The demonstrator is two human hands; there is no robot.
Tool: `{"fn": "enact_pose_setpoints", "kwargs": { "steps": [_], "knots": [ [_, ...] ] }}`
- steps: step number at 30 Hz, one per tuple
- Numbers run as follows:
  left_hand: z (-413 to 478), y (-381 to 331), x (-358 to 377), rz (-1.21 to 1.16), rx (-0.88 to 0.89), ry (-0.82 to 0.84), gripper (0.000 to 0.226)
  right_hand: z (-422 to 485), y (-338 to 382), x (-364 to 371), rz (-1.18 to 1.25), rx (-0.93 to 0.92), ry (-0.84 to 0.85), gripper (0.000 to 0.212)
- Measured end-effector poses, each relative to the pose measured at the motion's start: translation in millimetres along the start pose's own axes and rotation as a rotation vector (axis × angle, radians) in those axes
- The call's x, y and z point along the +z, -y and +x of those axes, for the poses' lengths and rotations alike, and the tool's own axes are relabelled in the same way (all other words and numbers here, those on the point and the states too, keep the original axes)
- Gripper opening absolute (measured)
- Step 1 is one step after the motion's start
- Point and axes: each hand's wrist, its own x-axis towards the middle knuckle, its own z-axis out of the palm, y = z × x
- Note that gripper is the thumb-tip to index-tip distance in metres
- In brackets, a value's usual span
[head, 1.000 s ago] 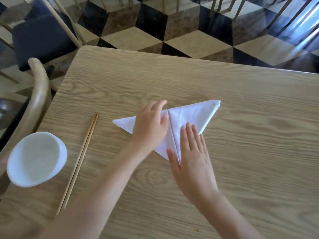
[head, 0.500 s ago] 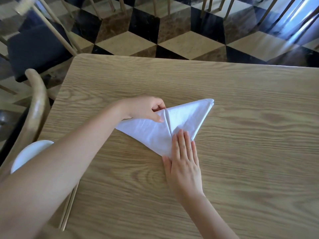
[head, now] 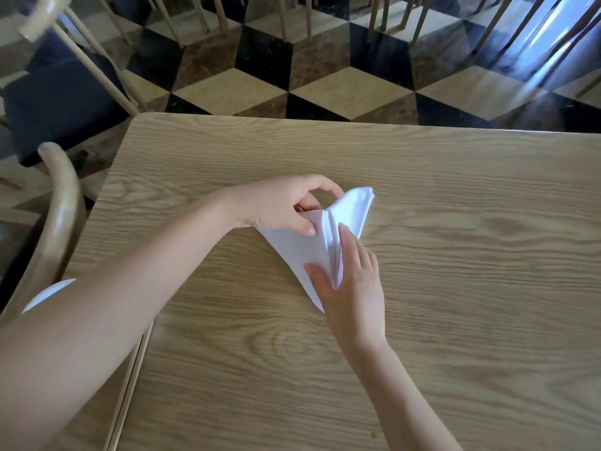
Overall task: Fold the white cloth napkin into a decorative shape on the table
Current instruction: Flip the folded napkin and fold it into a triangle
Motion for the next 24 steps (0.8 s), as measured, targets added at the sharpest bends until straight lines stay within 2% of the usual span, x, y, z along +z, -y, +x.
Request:
{"fn": "enact_pose_setpoints", "kwargs": {
  "steps": [2, 4, 5, 7, 10, 13, 16, 19, 22, 24],
  "knots": [
    [-0.5, -5.6, -0.3, 0.025, 0.042, -0.015, 0.063, 2.1, 0.3, -2.7, 0.066, 0.038, 0.0, 0.052],
    [-1.7, -9.3, -0.9, 0.043, 0.072, -0.041, 0.069, 2.6, -2.0, -5.6, 0.142, 0.061, -0.031, 0.017],
    [-2.7, -10.5, -1.5, 0.04, 0.086, -0.052, 0.071, 3.0, -3.2, -7.7, 0.194, 0.08, -0.045, 0.011],
    [-5.4, -11.2, -3.1, 0.041, 0.117, -0.078, 0.072, 2.9, -6.5, -11.9, 0.267, 0.107, -0.062, 0.043],
    [-7.4, -4.5, -6.5, 0.148, 0.149, -0.132, 0.071, 6.7, -6.6, -24.4, 0.3, 0.097, -0.028, 0.05],
    [-7.7, 1.9, -8.2, 0.28, 0.148, -0.083, 0.071, 14.4, -8.5, -40.0, 0.326, 0.06, 0.085, 0.047],
    [-7.9, 4.1, -4.4, 0.239, 0.042, -0.062, 0.056, 26.6, -10.8, -58.6, 0.395, 0.012, 0.22, 0.031],
    [-7.4, 6.8, 1.1, 0.16, 0.031, -0.18, 0.041, 42.6, -14.6, -76.0, 0.369, -0.018, 0.332, 0.021],
    [-5.1, 17.5, 6.5, -0.025, 0.01, -0.31, 0.028, 58.5, -22.3, -91.5, 0.383, 0.059, 0.53, 0.01],
    [-2.3, 24.7, 16.3, -0.194, -0.052, -0.397, 0.017, 67.0, -31.4, -95.0, 0.331, 0.126, 0.542, 0.009]
  ]
}}
